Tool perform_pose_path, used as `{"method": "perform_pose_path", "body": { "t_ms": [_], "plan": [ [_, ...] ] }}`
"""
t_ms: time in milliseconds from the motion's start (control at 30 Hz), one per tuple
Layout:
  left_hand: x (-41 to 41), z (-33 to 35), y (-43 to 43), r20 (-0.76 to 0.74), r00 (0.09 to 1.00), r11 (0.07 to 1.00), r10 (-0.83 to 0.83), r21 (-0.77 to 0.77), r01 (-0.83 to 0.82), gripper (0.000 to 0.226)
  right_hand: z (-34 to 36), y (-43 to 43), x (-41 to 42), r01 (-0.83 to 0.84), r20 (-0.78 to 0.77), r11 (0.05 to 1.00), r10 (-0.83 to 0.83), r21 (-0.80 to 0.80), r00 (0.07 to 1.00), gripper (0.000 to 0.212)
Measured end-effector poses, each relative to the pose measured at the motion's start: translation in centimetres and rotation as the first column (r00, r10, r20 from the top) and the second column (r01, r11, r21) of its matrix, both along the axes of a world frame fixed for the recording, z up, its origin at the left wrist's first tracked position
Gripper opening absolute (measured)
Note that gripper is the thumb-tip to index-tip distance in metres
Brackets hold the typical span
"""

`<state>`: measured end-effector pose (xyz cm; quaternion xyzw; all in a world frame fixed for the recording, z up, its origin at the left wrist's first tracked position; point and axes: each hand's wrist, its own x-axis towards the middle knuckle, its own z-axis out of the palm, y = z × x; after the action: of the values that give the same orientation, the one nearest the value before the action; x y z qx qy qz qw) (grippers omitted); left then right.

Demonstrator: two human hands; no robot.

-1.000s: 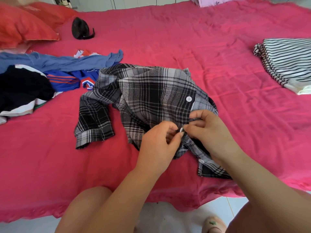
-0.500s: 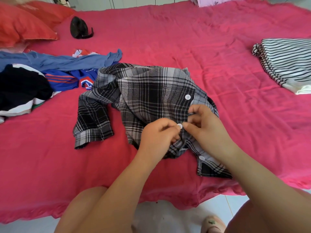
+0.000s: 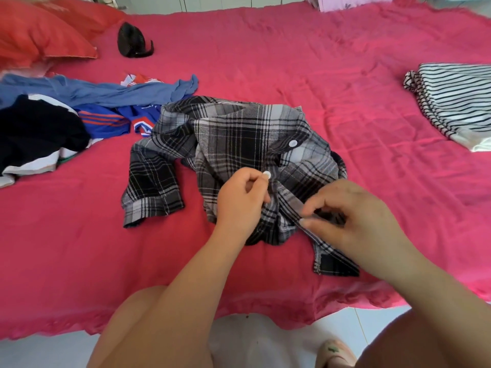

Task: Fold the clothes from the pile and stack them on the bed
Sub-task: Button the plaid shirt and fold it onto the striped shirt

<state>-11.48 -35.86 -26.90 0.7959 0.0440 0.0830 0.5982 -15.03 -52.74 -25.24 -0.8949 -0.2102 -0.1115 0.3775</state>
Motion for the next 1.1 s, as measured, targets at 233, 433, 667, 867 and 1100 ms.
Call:
{"method": "perform_pose_path", "body": {
  "t_ms": [233,433,667,867,1100],
  "plan": [
    [-2.5,-0.1,0.2,0.158,0.982,0.952,-0.108,0.301,0.056,0.006,-2.4,-0.5,1.0,0.085,0.091,0.921,-0.054,-0.381,0.994,0.018],
    [-5.3,-0.8,0.6,0.385,0.865,0.7,-0.321,0.712,-0.058,0.025,-2.2,-0.1,0.9,0.141,0.075,0.927,-0.122,-0.348,0.99,0.014],
    [-4.9,-1.3,0.8,0.079,0.984,0.604,-0.157,0.796,0.033,0.032,-2.1,-0.4,0.4,0.138,-0.051,0.964,-0.154,-0.229,0.987,0.011],
    [-4.4,-1.1,1.3,0.111,0.993,0.763,-0.041,0.645,-0.04,0.01,-1.5,0.0,-0.1,0.165,-0.127,0.971,-0.187,-0.171,0.974,0.014],
    [-4.4,3.3,1.0,-0.019,0.987,0.963,-0.158,-0.222,0.15,0.005,-0.5,0.8,0.9,0.254,-0.178,0.953,-0.224,0.164,0.958,0.022]
  ]
}}
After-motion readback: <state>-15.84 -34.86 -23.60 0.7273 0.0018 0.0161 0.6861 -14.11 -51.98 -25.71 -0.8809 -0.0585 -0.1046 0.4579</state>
